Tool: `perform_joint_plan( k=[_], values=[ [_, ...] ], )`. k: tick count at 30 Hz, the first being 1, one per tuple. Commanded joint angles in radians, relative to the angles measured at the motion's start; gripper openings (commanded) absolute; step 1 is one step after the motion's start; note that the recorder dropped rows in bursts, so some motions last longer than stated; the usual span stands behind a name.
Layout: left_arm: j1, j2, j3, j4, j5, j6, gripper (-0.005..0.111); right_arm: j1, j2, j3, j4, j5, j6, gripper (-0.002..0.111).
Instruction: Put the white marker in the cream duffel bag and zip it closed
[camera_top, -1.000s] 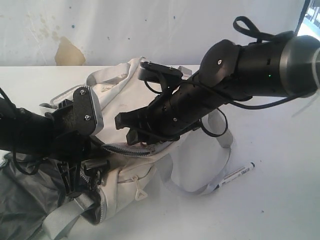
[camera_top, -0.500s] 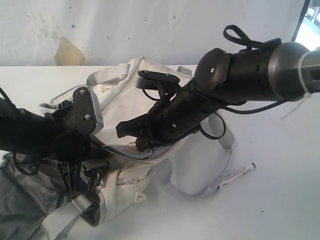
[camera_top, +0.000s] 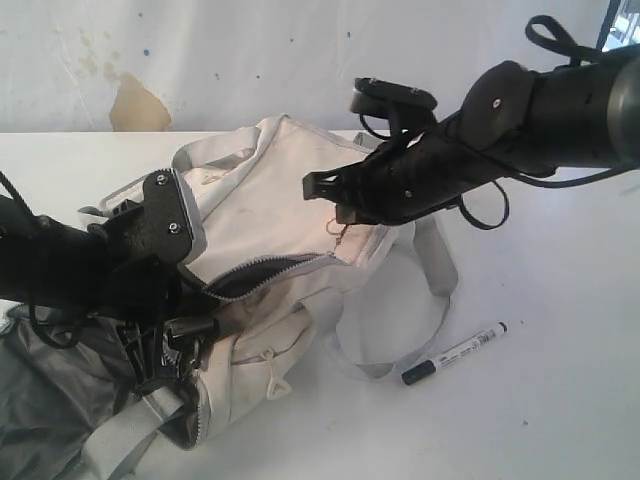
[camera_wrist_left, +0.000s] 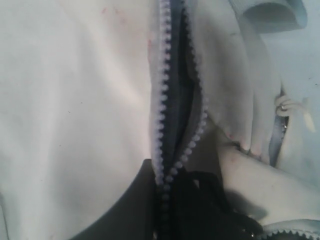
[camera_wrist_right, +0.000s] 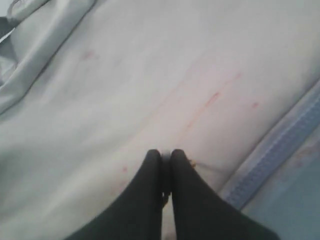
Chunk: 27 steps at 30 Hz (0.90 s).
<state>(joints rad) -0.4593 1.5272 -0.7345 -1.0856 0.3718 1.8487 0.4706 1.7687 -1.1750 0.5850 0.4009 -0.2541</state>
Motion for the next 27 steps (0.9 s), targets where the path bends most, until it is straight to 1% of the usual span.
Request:
perform_joint_plan(
  k=[1, 6, 15, 22, 24, 27],
  values=[
    [-0.008, -0.004, 0.004, 0.002, -0.022, -0.018, 0.0, -0.06, -0.01, -0.003, -0.026, -0.048, -0.009, 0.0],
    [-0.006, -0.004, 0.004, 0.002, -0.037, -0.036, 0.0, -0.104, -0.01, -0.003, -0.074, -0.098, -0.009, 0.0],
    [-0.006, -0.004, 0.006, 0.002, -0.021, -0.04, 0.0, -0.182, -0.002, -0.003, -0.088, -0.335, -0.009, 0.0],
    [-0.006, -0.004, 0.006, 0.002, -0.022, -0.048, 0.0, -0.193, 0.071, -0.003, -0.088, -0.417, -0.043, 0.0],
    [-0.006, -0.004, 0.006, 0.002, -0.022, -0.048, 0.0, -0.193, 0.109, -0.003, -0.088, -0.488, -0.082, 0.0],
    [-0.006, -0.004, 0.006, 0.002, -0.021, -0.052, 0.0, -0.193, 0.155, -0.003, -0.088, -0.615, -0.084, 0.0]
  ],
)
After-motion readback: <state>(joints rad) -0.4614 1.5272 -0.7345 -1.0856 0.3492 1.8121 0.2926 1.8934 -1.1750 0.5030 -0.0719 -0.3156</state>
